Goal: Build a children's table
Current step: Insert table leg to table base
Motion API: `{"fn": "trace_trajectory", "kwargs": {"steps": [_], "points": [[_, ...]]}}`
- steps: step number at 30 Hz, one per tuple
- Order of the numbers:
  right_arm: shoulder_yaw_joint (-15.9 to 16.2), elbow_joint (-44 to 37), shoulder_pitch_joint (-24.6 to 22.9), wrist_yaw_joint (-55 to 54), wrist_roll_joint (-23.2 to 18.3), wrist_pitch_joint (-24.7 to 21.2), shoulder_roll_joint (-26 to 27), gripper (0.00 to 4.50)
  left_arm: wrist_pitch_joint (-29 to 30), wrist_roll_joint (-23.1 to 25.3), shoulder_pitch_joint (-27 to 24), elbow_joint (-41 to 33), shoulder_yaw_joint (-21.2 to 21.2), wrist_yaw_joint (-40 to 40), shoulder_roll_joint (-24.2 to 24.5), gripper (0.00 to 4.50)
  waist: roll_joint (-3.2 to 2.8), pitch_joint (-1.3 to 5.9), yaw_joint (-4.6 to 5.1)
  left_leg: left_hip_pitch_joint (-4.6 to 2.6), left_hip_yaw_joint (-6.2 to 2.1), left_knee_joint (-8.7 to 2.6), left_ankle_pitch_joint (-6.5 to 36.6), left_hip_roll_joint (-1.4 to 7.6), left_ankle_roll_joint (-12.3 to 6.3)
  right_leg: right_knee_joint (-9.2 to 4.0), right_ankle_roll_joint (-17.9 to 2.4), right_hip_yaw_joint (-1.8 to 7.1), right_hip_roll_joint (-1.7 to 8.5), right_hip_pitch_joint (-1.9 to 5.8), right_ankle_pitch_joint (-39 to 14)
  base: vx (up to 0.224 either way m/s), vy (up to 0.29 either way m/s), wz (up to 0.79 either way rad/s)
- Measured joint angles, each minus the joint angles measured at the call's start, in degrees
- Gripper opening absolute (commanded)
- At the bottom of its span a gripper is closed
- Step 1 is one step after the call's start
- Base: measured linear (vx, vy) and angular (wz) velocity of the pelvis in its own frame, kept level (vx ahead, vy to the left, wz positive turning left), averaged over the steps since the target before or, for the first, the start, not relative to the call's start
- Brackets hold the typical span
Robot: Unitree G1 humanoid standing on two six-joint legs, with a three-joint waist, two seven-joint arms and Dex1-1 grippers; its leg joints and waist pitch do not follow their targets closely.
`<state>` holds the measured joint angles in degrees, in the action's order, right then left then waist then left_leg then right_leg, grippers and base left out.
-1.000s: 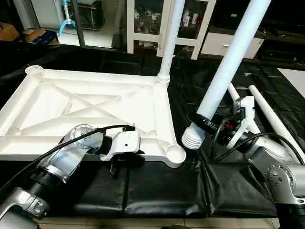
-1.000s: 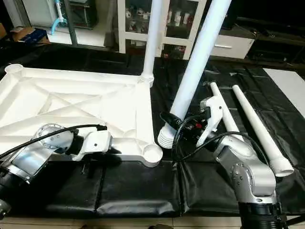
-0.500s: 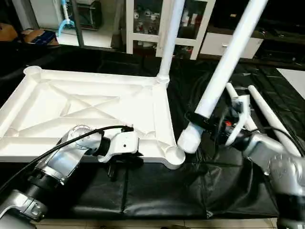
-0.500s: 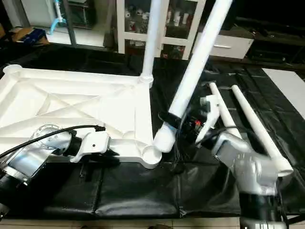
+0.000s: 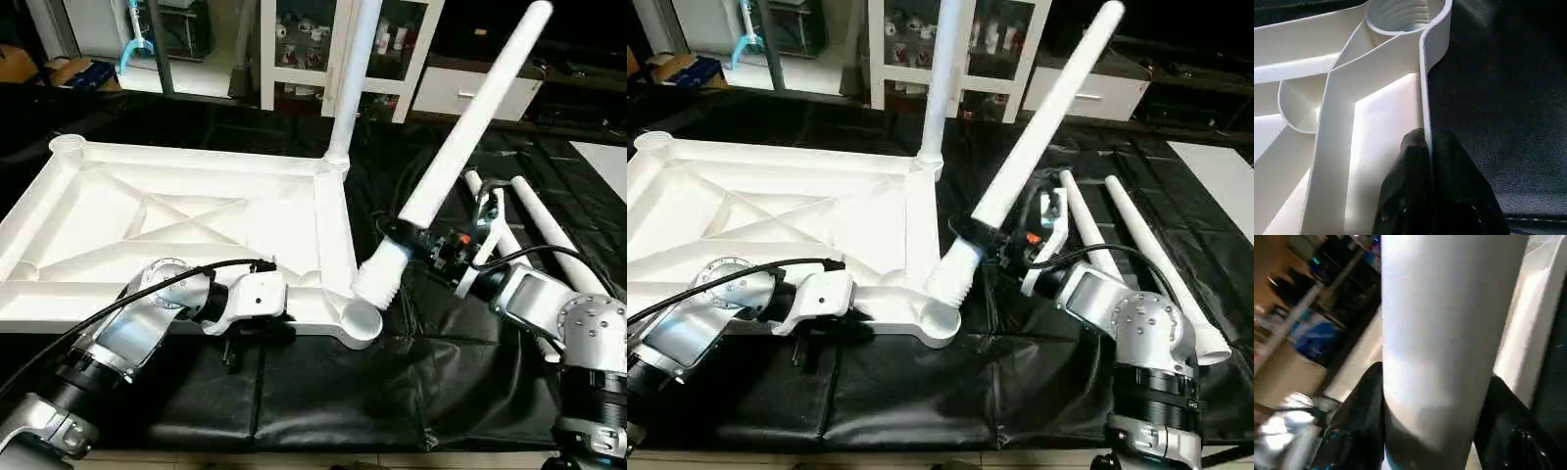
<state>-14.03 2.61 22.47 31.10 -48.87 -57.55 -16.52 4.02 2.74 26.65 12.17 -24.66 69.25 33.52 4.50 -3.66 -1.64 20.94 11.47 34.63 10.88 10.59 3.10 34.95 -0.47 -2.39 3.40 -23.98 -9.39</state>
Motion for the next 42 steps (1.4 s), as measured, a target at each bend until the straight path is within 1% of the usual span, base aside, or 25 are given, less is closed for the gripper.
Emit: {"fn": "trace_trajectory", "kwargs": {"steps": [2, 3, 4, 7, 10, 11, 13, 15, 17, 20, 23, 26, 34, 37, 42], "points": [[3.8, -2.6, -1.0, 2.1, 3.5, 4.8, -1.0, 1.84, -0.1, 0.0, 0.0, 0.0, 0.1, 0.0, -0.1, 0.05, -0.04, -0.03, 0.02, 0.01, 0.00, -0.02, 0.0, -0.01, 0.00, -0.01, 0.0, 0.02, 0.00, -0.03, 0.0, 0.000, 0.000, 0.00], [6.3, -4.7, -1.3, 3.4, 4.9, 7.1, -1.3, 1.84, -0.1, 0.0, 0.0, 0.0, 0.1, 0.1, -0.2, 0.05, -0.04, -0.03, 0.06, 0.00, 0.00, -0.04, 0.0, -0.01, 0.00, 0.00, 0.0, 0.01, 0.00, -0.03, 0.0, 0.000, 0.000, 0.00], [8.1, -6.3, -1.3, 4.5, 5.1, 8.2, -1.1, 1.84, 0.0, 0.2, 0.0, 0.0, 0.1, 0.1, -0.4, 0.05, -0.03, -0.02, 0.00, -0.01, 0.00, -0.05, 0.0, -0.01, 0.00, 0.00, 0.0, 0.00, 0.00, -0.02, 0.0, 0.000, 0.000, 0.00], [10.9, -7.5, -1.2, 6.2, 5.4, 8.7, -1.1, 1.84, 0.1, 0.6, 0.3, -0.1, -0.2, 0.4, -0.9, 0.05, 0.04, -0.05, -0.17, 0.01, -0.01, -0.05, 0.0, -0.02, 0.00, -0.08, 0.0, 0.02, 0.01, 0.02, 0.0, 0.000, 0.000, 0.00], [13.2, -6.8, -1.6, 8.0, 8.0, 9.7, -2.4, 1.84, 0.1, 0.6, 0.3, -0.2, -0.5, 0.6, -1.1, 0.05, 0.06, -0.06, -0.22, 0.05, -0.01, -0.05, 0.0, -0.13, -0.03, -0.12, 0.1, 0.09, 0.08, 0.03, 0.0, 0.000, 0.000, 0.00], [13.9, -6.1, -2.0, 8.9, 9.4, 11.0, -3.2, 1.84, 0.1, 0.6, 0.3, -0.2, -0.4, 0.7, -1.0, 0.05, 0.07, -0.06, -0.19, 0.05, -0.01, -0.05, 0.0, -0.14, -0.04, -0.14, 0.1, 0.10, 0.08, 0.03, 0.0, 0.000, 0.000, 0.00], [14.1, -4.6, -2.3, 9.4, 11.1, 12.1, -3.8, 1.84, 0.1, 0.5, 0.3, -0.3, -0.4, 0.7, -1.0, 0.05, 0.13, -0.10, -0.11, 0.06, -0.01, -0.06, 0.0, -0.14, -0.03, -0.14, 0.1, 0.10, 0.08, 0.00, 0.0, 0.000, 0.000, 0.00], [14.2, -3.4, -2.3, 9.6, 12.8, 14.1, -4.2, 1.84, 0.4, 0.5, 0.3, -0.6, -0.4, 0.7, -1.0, 0.05, 0.20, -0.15, -0.12, 0.06, -0.03, -0.09, 0.0, -0.13, -0.03, -0.14, 0.1, 0.07, 0.07, -0.01, 0.0, 0.000, 0.000, 0.00], [15.2, -2.3, -2.2, 11.3, 14.3, 17.1, -5.7, 1.84, 0.8, 0.5, 0.3, -0.8, -0.4, 0.9, -1.3, 0.05, 0.26, -0.18, -0.13, 0.06, -0.02, -0.09, 0.0, -0.14, -0.03, -0.14, 0.1, 0.09, 0.07, 0.00, -0.1, 0.000, 0.000, 0.00], [16.1, -2.1, -2.2, 12.6, 15.8, 19.6, -7.0, 1.84, 1.2, 0.5, 0.3, -1.1, -0.3, 1.1, -1.4, 0.05, 0.35, -0.22, -0.09, 0.07, -0.02, -0.11, 0.0, -0.14, -0.04, -0.17, 0.1, 0.09, 0.07, 0.01, -0.1, 0.000, 0.000, 0.00], [17.0, -1.5, -2.2, 14.2, 17.0, 21.9, -7.2, 1.84, 1.9, 0.5, 0.3, -1.1, -0.1, 1.2, -1.7, 0.05, 0.35, -0.22, -0.13, 0.06, -0.02, -0.12, 0.0, -0.14, -0.04, -0.17, 0.1, 0.09, 0.07, 0.01, -0.1, 0.000, 0.000, 0.00], [17.0, -1.0, -2.2, 15.6, 17.6, 22.8, -6.8, 1.84, 2.7, 0.4, 0.3, -1.0, 0.2, 1.3, -2.6, 0.05, 0.35, -0.22, -0.16, 0.07, -0.02, -0.12, 0.0, -0.19, -0.04, -0.20, 0.1, 0.12, 0.09, 0.04, -0.1, 0.000, 0.000, 0.00], [17.6, -0.3, -2.2, 18.3, 17.2, 23.2, -6.8, 1.84, 3.4, -0.6, 0.2, -0.4, 0.7, 1.3, -3.9, 0.05, 0.35, -0.23, -0.16, 0.08, -0.04, -0.13, 0.0, -0.20, -0.04, -0.24, 0.1, 0.12, 0.10, 0.06, -0.1, 0.000, 0.000, 0.00], [19.1, -0.3, -2.9, 19.8, 17.5, 23.1, -8.5, 1.84, 3.4, -0.7, 0.2, -0.2, 0.9, 1.3, -4.2, 0.05, 0.34, -0.23, -0.16, 0.11, -0.04, -0.14, 0.0, -0.20, -0.04, -0.38, 0.1, 0.11, 0.10, 0.11, -0.1, 0.000, 0.000, 0.00], [19.0, -0.4, -3.5, 22.1, 17.8, 23.3, -9.9, 1.84, 3.3, -0.7, 0.2, -0.1, 0.9, 1.3, -4.5, 0.05, 0.34, -0.24, -0.12, 0.13, -0.03, -0.16, 0.0, -0.21, -0.07, -0.62, 0.1, 0.12, 0.10, 0.20, -0.1, 0.000, 0.000, 0.00]]}}
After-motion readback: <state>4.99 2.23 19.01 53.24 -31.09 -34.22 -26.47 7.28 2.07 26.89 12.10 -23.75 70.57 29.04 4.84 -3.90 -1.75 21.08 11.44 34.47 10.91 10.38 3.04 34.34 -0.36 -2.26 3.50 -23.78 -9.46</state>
